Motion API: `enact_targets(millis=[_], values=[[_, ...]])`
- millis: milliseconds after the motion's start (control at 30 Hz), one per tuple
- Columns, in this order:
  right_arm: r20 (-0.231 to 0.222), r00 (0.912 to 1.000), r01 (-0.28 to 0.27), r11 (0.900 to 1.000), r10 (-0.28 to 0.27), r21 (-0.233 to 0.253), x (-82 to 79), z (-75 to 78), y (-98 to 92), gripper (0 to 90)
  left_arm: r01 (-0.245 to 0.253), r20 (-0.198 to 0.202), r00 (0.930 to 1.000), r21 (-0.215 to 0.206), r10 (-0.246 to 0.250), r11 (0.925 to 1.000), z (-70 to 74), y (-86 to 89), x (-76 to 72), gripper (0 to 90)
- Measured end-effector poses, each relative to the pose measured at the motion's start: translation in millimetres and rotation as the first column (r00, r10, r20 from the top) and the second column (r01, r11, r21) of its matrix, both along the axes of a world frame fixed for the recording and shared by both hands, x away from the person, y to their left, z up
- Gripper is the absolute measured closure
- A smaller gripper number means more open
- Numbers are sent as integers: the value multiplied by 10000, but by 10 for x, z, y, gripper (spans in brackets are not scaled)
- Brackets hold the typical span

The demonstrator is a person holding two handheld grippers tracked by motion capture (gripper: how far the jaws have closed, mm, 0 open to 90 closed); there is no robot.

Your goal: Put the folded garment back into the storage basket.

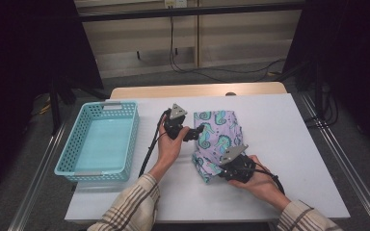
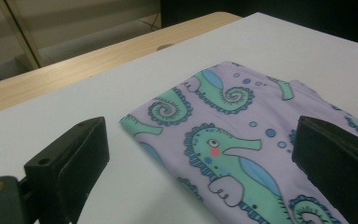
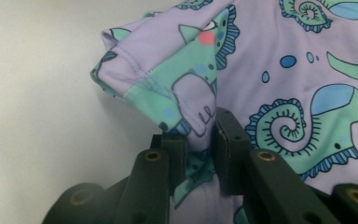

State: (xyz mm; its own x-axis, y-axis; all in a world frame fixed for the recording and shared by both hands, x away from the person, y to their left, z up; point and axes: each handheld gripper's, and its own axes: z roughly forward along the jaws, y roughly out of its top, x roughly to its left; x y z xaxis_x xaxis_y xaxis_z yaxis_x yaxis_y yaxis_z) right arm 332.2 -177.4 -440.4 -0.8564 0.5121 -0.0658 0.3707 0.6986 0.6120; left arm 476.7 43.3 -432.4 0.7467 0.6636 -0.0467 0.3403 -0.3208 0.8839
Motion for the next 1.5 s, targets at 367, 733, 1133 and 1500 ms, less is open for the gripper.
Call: enact_targets(millis=[367, 733, 1133, 1500], values=[[-303, 9995, 120, 9991, -107, 400, 38, -13, -39, 817, -15, -127, 9999, 652, 23, 9979, -128, -21, 152, 39], [-330, 9993, 168, 9993, -157, 346, 28, -7, -47, 819, -368, -379, 9985, 623, 392, 9974, -55, -211, 326, 34], [-318, 9994, 165, 9978, -145, 636, 28, -25, -60, 819, -647, -571, 9960, 682, 686, 9956, -30, -276, 615, 85], [-339, 9993, 181, 9978, -159, 642, 26, -24, -64, 817, -818, -1040, 9902, 1112, 934, 9904, -127, -359, 738, 164]])
